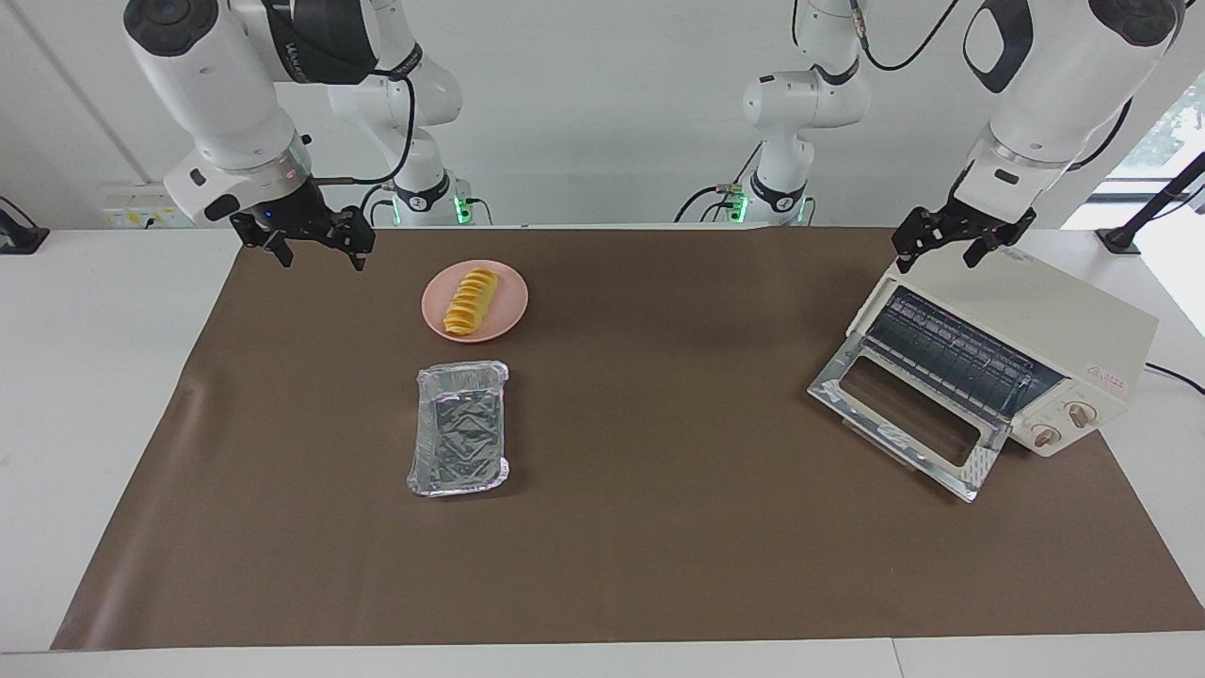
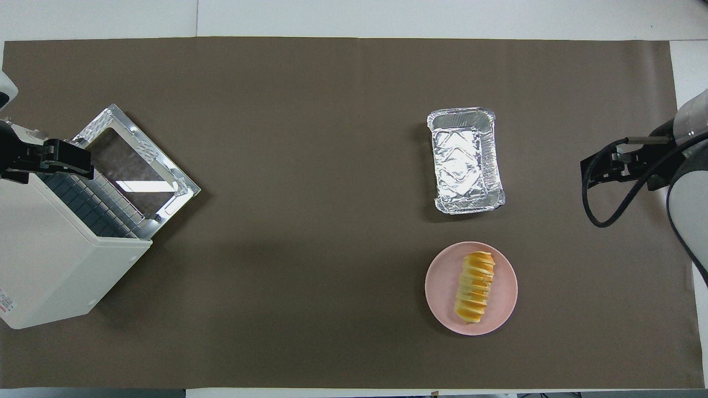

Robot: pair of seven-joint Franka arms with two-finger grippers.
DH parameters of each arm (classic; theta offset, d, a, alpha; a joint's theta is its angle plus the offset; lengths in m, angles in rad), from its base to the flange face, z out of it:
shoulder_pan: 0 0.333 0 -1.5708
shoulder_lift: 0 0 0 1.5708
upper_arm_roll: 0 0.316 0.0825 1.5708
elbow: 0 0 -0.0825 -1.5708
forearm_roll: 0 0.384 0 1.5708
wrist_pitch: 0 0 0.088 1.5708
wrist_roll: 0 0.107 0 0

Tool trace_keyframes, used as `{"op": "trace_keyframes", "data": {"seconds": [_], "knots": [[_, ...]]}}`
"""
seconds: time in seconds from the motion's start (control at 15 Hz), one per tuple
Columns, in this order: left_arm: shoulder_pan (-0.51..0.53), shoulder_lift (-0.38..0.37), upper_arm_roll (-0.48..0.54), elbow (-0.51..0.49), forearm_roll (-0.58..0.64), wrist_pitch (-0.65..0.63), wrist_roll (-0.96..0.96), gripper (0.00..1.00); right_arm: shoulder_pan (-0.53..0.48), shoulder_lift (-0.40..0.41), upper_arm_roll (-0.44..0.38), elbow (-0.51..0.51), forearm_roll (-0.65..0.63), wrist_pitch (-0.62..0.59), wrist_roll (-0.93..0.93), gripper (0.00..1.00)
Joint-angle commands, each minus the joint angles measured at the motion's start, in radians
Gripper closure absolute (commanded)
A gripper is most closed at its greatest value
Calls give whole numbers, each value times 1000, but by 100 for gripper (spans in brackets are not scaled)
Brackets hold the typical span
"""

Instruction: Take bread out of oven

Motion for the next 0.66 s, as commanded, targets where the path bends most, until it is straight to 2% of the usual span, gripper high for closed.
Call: {"op": "trace_keyframes", "data": {"seconds": [0.0, 0.6], "knots": [[6, -27, 1, -29, -17, 8, 2, 0, -17, -17, 10, -17, -20, 5, 14, 0], [6, -27, 1, -29, -17, 9, 2, 0, -19, -16, 10, -13, -18, 29, 19, 0]]}}
